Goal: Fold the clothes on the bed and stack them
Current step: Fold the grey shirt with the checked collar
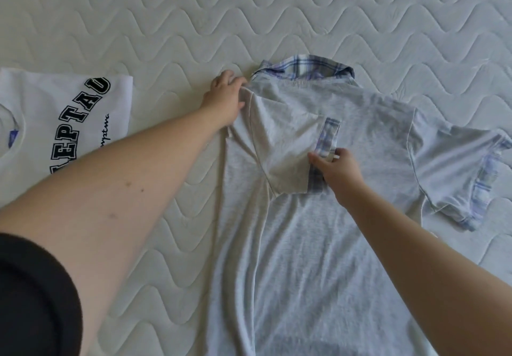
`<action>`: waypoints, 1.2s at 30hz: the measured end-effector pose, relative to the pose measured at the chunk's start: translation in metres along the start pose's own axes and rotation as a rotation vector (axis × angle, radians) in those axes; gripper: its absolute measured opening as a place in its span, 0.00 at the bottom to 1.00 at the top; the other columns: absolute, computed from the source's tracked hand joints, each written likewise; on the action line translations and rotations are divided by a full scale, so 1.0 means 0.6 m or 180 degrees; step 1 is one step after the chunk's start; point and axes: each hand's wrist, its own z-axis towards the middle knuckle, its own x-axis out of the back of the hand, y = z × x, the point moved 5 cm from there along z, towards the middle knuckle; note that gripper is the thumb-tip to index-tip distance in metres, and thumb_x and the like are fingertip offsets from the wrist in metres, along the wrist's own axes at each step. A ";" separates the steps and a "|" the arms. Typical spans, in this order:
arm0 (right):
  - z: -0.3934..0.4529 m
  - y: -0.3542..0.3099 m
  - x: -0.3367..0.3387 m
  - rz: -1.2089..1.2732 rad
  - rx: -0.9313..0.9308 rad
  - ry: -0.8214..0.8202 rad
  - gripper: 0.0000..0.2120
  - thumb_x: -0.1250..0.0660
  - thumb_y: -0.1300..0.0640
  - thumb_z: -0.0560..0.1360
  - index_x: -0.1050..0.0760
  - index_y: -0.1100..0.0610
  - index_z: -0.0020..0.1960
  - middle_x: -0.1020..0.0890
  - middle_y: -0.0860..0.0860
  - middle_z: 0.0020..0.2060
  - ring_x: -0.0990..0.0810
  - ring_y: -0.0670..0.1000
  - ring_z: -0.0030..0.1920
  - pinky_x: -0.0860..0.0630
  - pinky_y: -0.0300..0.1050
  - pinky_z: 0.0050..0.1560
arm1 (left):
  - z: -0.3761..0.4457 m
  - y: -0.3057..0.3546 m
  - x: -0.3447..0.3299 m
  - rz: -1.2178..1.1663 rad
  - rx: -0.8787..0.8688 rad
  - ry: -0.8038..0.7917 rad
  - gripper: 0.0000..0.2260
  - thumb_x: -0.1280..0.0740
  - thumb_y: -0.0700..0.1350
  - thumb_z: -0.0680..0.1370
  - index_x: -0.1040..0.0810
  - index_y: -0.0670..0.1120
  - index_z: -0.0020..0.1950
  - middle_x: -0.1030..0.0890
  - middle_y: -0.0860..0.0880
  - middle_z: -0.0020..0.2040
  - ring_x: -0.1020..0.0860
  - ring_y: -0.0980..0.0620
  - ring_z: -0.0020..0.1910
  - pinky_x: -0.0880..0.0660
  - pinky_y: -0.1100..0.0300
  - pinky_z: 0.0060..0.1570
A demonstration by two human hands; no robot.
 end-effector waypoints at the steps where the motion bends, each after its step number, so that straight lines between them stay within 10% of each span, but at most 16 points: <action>1: 0.001 0.000 -0.002 -0.0079 0.0021 -0.0112 0.20 0.25 0.50 0.72 0.25 0.56 0.59 0.17 0.52 0.49 0.17 0.53 0.48 0.18 0.51 0.50 | 0.014 -0.001 0.005 -0.0027 0.0028 -0.0031 0.18 0.31 0.45 0.77 0.28 0.48 0.67 0.38 0.44 0.72 0.37 0.41 0.71 0.34 0.50 0.68; 6: 0.014 -0.035 0.008 -0.0391 0.0473 -0.0105 0.09 0.27 0.51 0.74 0.20 0.57 0.47 0.16 0.53 0.43 0.17 0.56 0.45 0.19 0.56 0.49 | 0.050 -0.002 0.037 -0.0116 -0.0403 -0.0449 0.09 0.30 0.44 0.76 0.22 0.44 0.55 0.27 0.40 0.60 0.25 0.44 0.55 0.31 0.58 0.54; 13: 0.014 -0.035 0.014 -0.0368 0.0666 0.0416 0.07 0.30 0.48 0.76 0.23 0.51 0.47 0.17 0.45 0.40 0.19 0.45 0.40 0.29 0.38 0.32 | 0.063 -0.034 0.081 0.0081 -0.0165 -0.0698 0.06 0.34 0.47 0.80 0.26 0.48 0.44 0.19 0.47 0.35 0.22 0.61 0.27 0.32 0.61 0.35; 17: 0.018 -0.021 0.001 -0.0282 0.0508 0.0143 0.12 0.29 0.45 0.75 0.23 0.53 0.51 0.17 0.47 0.43 0.18 0.48 0.40 0.25 0.42 0.34 | 0.069 -0.020 0.090 -0.0028 -0.0182 -0.0248 0.08 0.30 0.47 0.78 0.21 0.43 0.52 0.19 0.44 0.43 0.20 0.46 0.45 0.33 0.60 0.41; 21: 0.019 -0.020 -0.015 -0.1271 0.0620 -0.0277 0.12 0.26 0.45 0.72 0.24 0.52 0.43 0.19 0.46 0.37 0.20 0.48 0.37 0.25 0.43 0.34 | 0.059 -0.015 0.056 0.0206 -0.0106 -0.0919 0.20 0.29 0.52 0.77 0.24 0.43 0.64 0.21 0.40 0.59 0.24 0.41 0.58 0.30 0.58 0.52; 31: -0.036 0.010 0.012 -0.0500 0.0643 0.0684 0.19 0.31 0.48 0.76 0.32 0.51 0.64 0.26 0.48 0.54 0.22 0.49 0.48 0.22 0.49 0.45 | -0.013 -0.021 0.042 -0.0992 0.0545 0.0393 0.22 0.29 0.45 0.76 0.33 0.42 0.66 0.27 0.40 0.61 0.25 0.44 0.53 0.31 0.59 0.52; 36: -0.119 0.072 -0.040 -0.0706 0.0728 0.0389 0.07 0.34 0.47 0.77 0.27 0.50 0.50 0.20 0.44 0.39 0.22 0.43 0.38 0.25 0.45 0.39 | -0.180 -0.042 -0.039 -0.1448 0.1120 0.0701 0.17 0.32 0.50 0.78 0.30 0.39 0.57 0.22 0.42 0.48 0.22 0.41 0.49 0.33 0.57 0.44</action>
